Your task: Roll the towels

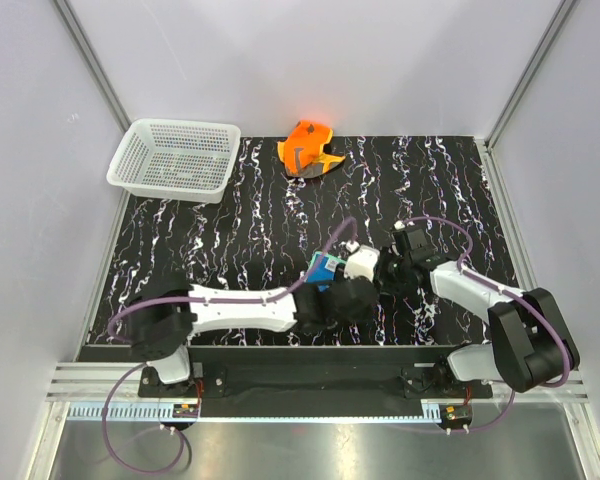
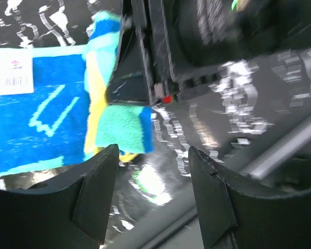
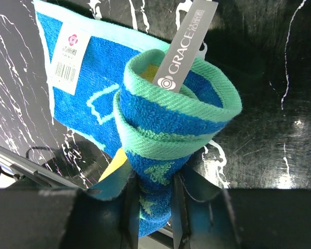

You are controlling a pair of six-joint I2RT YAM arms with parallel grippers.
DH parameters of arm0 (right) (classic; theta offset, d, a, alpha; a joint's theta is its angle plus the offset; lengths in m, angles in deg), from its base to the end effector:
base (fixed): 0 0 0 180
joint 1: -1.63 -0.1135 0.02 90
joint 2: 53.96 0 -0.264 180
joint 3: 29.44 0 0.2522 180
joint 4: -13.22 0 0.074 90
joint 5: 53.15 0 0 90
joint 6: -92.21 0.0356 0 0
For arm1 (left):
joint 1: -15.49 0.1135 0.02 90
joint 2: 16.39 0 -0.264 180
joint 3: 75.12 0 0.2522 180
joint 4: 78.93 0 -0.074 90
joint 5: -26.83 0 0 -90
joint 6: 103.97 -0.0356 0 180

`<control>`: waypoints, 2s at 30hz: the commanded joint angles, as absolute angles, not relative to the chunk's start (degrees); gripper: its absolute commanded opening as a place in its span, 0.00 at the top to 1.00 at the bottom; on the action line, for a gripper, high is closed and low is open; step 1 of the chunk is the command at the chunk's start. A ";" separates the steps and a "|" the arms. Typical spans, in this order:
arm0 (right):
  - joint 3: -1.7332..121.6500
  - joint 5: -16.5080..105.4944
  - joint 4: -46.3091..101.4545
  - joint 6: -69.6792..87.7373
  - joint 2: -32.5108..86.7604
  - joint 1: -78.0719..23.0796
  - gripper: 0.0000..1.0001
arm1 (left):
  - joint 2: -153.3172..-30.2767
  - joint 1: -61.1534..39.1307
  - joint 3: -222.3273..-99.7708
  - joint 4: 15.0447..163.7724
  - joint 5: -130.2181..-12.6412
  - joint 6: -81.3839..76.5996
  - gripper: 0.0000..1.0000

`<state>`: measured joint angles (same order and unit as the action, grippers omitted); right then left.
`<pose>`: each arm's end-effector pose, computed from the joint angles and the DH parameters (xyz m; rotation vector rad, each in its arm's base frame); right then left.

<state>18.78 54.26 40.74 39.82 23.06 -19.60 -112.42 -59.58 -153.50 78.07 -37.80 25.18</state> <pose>0.2213 0.0974 0.1594 0.2585 2.6663 0.7547 0.1097 -0.3522 0.2304 0.4734 2.2165 -0.5942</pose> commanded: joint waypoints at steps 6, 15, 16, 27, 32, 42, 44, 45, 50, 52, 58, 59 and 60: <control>21.15 53.55 42.18 38.86 23.56 -20.34 0.74 | -120.27 -62.91 -157.34 74.47 -25.64 21.19 0.39; 20.80 54.43 42.10 39.04 23.65 -20.69 0.76 | -125.37 -63.09 -161.56 74.56 -23.53 19.78 0.40; 20.62 54.43 42.01 39.13 23.65 -20.87 0.76 | -125.55 -63.09 -161.74 74.65 -23.79 19.69 0.39; 20.10 55.04 41.22 39.48 24.27 -21.31 0.77 | -126.17 -63.09 -162.45 76.75 -26.78 20.30 0.38; 20.27 55.13 41.22 39.65 24.35 -21.40 0.76 | -126.08 -63.09 -161.82 76.86 -27.23 22.15 0.36; 21.76 56.71 43.41 39.04 23.74 -21.75 0.77 | -131.61 -62.91 -165.87 70.96 -18.79 26.28 0.94; 22.73 56.89 44.29 38.78 23.91 -21.84 0.77 | -131.70 -62.47 -166.22 70.78 -19.22 26.28 1.00; 23.17 56.89 44.64 38.69 23.92 -21.84 0.77 | -131.18 -62.38 -165.88 70.87 -19.31 26.46 1.00; 24.22 55.84 46.84 38.43 23.48 -21.75 0.54 | -126.70 -61.51 -159.29 77.01 -25.45 26.81 1.00; 25.19 54.61 48.50 38.25 22.86 -21.75 0.32 | -123.63 -60.89 -156.48 79.47 -28.18 28.03 1.00; 30.02 45.22 56.84 37.37 19.88 -21.75 0.13 | -117.91 -58.00 -149.36 85.88 -34.77 31.81 1.00; 30.38 41.81 57.73 37.54 19.09 -21.66 0.10 | -116.86 -57.55 -147.61 86.68 -37.22 32.69 1.00; 31.08 40.56 58.44 38.07 17.52 -21.40 0.09 | -116.24 -56.94 -146.81 87.12 -38.46 33.22 1.00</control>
<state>27.48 48.38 53.78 38.09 21.85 -21.24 -119.94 -58.22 -149.13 81.46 -32.95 29.97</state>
